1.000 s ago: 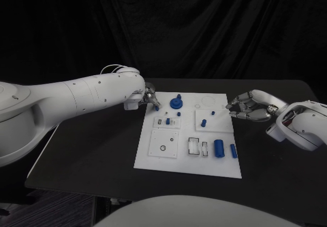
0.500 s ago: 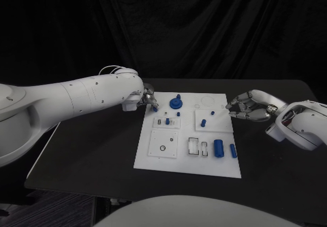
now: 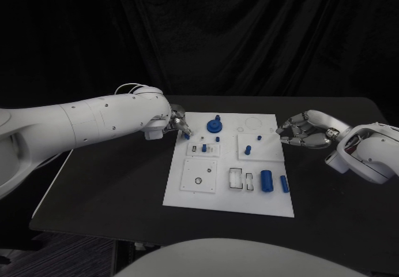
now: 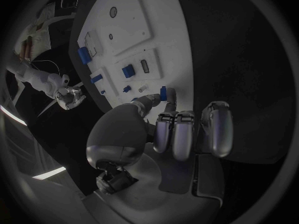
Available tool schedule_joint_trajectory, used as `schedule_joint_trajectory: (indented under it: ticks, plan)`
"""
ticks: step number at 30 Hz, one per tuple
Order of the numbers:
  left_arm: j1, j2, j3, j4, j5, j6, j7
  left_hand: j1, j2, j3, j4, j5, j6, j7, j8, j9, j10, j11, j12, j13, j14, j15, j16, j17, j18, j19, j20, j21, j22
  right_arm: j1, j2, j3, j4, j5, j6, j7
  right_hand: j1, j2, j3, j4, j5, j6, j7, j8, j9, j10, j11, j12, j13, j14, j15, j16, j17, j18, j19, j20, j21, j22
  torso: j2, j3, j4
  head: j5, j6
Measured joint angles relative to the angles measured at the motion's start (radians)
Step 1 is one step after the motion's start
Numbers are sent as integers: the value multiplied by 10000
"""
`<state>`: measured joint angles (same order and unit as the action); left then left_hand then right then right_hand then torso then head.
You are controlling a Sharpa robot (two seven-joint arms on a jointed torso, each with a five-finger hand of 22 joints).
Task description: Assemble the parts on the task board
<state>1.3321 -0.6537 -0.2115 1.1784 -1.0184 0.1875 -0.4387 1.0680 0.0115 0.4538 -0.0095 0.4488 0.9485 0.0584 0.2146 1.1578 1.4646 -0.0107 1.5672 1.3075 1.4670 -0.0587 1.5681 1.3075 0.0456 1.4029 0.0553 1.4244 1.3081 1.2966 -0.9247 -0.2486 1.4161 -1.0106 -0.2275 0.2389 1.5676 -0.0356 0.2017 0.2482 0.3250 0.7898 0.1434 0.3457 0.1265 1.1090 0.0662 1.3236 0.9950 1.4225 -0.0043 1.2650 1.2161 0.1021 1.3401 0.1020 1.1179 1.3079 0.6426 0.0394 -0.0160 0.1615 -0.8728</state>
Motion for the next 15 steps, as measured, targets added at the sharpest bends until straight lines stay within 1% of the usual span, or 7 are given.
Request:
schedule_joint_trajectory:
  ticks: [2, 3, 4, 7, 8, 11, 15]
  plan:
    - [29, -236, -5, 348, 0, -105, -56, -69, 11, 36, -18, -48, 26, -13, 0, 1, 0, 0, 0, 0, 0, 0, 0, 0, 1, 0, 0, 0, 0, 0, -28, 0, 13, 0, 8, -23, 0, 0, 0, 0, 0, 0, 0, 0, 0, 0, 0, 0, -6, 0, 0, -59, -16, 0, -23, -23, 0, 0, 0, -2, 0, -1, 0]
    - [36, -271, -6, 405, 0, -123, -65, -70, 11, 53, -1, -58, 36, -22, 0, 2, 0, 0, 0, 0, 0, 0, 0, 0, 0, 0, 0, 0, 0, 0, -32, 0, 14, 0, 9, -27, 0, 0, 0, 0, 0, 0, 0, 0, 0, 0, 0, 0, -11, 0, 0, -59, -24, 0, -31, -30, 0, -1, 1, -2, 1, 8, 0]
    - [92, -440, -8, 689, 9, -211, -112, -139, -7, 78, 24, -110, 61, -44, 0, 21, 0, 0, 0, 0, 0, 0, 0, 0, 0, 17, -16, 0, 0, 0, -49, 0, 25, 0, 11, -43, -1, 0, 0, 0, 0, 21, 21, 0, 0, -36, 36, -37, -46, 0, 0, -59, -44, 0, -59, -13, -42, 0, 1, -2, 1, 19, 0]
    - [213, -694, -5, 1136, 113, -359, -199, -147, -15, 86, 15, -167, 79, -62, -1, 22, 0, 0, 0, 0, 0, 0, 0, 0, 1, 39, -38, 0, -1, 0, -80, 0, 53, 0, 11, -59, -1, 0, 0, 0, 0, 37, 36, 0, 0, -36, 37, -42, -77, 0, 0, -59, -49, 0, -72, 0, -65, -1, 1, -2, 1, 50, 0]
    - [240, -754, 2, 1247, 171, -397, -230, -147, -15, 161, -59, -194, 80, -61, -1, 22, 0, 0, 0, 0, 0, 0, 0, 0, 1, 39, -38, 0, -1, 0, -98, 0, 76, 0, 3, -63, -1, -1, 0, 0, 0, 36, 36, 0, 1, -67, 6, -42, -77, 0, 0, -59, -49, -1, -72, 0, -65, -1, 1, -2, 1, 71, 0]
    - [284, -888, 3, 1551, 385, -476, -349, -147, -15, 161, -59, -201, 94, -47, -2, 22, 0, 0, 0, 0, 0, 0, 0, 0, 1, 39, -38, 0, -1, 0, -126, 0, 117, 0, -30, -64, -1, -1, 0, 0, -1, 36, 36, 0, 1, -73, 0, -42, -77, 0, 0, -59, -61, -1, -72, 0, -65, -1, 1, -2, 1, 103, 0]
    - [286, -955, -1, 1831, 624, -481, -497, -147, -15, 161, -59, -245, 95, -46, -3, 23, 0, 0, 0, 0, 0, 0, 0, 0, 0, 39, -38, 0, -2, 0, -140, 0, 153, 0, -71, -63, -1, -1, 0, 0, -1, 36, 36, 0, 1, -73, 0, -42, -76, 0, 0, -59, -60, -2, -72, -1, -65, -2, -4, 0, 4, 105, 0]
